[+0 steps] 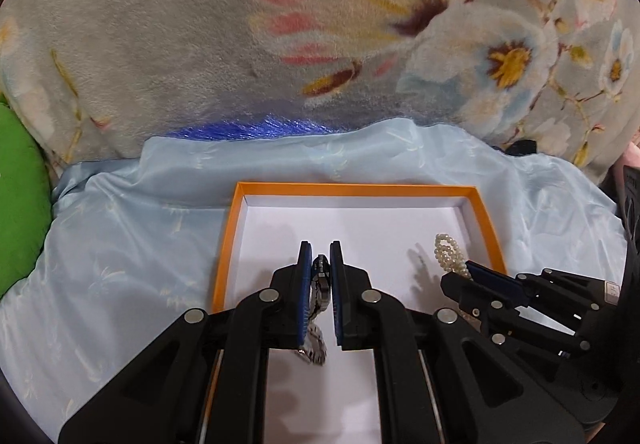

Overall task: Organize jewelry
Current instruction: 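Carry both items into the orange box and open both tools, then lower the right tool onto the gold watch and close on it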

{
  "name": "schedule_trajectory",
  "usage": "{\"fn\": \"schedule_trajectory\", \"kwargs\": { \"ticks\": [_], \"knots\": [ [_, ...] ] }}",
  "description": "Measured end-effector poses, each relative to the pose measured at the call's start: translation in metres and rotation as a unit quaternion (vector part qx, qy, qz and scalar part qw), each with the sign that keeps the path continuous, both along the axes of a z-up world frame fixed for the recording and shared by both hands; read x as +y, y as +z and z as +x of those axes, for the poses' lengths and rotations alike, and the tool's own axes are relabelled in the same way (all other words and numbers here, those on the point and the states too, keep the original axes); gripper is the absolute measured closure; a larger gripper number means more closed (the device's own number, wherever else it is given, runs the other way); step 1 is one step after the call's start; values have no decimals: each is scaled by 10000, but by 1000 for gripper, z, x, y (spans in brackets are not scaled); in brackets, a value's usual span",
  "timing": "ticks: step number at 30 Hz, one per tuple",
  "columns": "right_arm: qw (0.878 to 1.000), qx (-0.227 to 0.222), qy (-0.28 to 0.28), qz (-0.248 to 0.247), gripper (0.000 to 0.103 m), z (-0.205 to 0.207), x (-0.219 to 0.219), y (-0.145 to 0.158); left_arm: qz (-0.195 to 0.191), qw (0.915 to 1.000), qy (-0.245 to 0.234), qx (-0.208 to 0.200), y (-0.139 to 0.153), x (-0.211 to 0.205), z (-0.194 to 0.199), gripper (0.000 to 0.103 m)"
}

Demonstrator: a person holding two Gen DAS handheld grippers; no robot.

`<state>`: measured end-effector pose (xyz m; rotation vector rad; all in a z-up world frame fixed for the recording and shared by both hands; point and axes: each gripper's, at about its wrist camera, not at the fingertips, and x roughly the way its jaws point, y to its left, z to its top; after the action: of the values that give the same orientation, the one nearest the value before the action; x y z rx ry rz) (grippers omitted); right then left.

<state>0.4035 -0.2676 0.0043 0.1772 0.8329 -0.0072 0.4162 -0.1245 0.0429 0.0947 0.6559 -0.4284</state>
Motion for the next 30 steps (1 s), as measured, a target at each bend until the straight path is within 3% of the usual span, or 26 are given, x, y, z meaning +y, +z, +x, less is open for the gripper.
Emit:
{"fn": "schedule_trajectory", "kwargs": {
  "ticks": [8,9,10,12,17,21,22,30],
  "knots": [
    [9996,-25,-65,-280,89,10,3,-8,55,9998,170,92,-22,-3,19,92],
    [9996,-61,-79,-275,88,9,2,-6,8,9997,242,69,-21,0,19,81],
    [9994,-116,-124,-302,86,6,1,-3,-53,9995,293,56,-19,4,19,61],
    [9990,-287,-201,-264,74,-4,-2,6,-252,9987,426,-78,-10,15,13,45],
    [9977,-622,-278,23,70,-60,-9,33,-609,9966,460,-298,23,54,-22,44],
    [9973,-599,-307,310,68,-125,-12,38,-579,9962,521,-389,35,88,-69,38],
    [9973,-570,-313,354,68,-140,-13,37,-473,9969,580,-220,36,97,-83,38],
    [9966,-181,-585,543,67,-263,3,9,-236,9965,741,316,3,151,-195,38]
  ]
}}
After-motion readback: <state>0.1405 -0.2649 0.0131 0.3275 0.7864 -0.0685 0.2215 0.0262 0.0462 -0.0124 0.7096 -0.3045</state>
